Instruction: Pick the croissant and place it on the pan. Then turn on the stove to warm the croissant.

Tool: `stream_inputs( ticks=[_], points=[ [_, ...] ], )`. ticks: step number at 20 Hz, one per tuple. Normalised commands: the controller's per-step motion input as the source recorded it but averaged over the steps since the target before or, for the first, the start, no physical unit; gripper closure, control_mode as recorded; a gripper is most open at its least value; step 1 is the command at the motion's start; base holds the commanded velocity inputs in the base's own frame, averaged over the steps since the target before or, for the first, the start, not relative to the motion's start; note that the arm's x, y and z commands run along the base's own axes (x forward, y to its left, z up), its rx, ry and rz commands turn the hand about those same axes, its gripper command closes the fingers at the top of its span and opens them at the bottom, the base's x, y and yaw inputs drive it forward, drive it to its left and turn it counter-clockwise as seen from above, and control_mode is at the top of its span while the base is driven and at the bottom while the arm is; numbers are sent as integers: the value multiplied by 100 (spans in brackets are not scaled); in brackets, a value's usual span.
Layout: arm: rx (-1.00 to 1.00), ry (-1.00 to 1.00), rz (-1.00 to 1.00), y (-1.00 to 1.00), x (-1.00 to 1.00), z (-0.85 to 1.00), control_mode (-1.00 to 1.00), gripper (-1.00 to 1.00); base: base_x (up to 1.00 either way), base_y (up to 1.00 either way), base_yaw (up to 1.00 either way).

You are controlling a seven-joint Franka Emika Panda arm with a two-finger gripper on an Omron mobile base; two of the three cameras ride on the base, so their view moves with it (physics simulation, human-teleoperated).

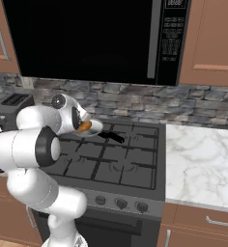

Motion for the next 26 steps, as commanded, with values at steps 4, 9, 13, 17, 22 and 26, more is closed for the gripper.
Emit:
stream_inputs(
  ticks=[4, 9, 13, 17, 22, 26],
  points=[
    [0, 0, -2, -3, -45, 57, -100, -100, 0, 0, 0],
    [2, 0, -10, -17, -58, 51, -100, -100, 0, 0, 0],
    [4, 0, -16, -23, -77, 43, -100, -100, 0, 0, 0],
    [5, 3, -15, -23, -87, 28, -100, -100, 0, 0, 0],
    [5, 13, -11, -14, -75, 30, -100, -100, 0, 0, 0],
    [2, 24, -1, -5, -70, 28, -100, -100, 0, 0, 0]
  ],
)
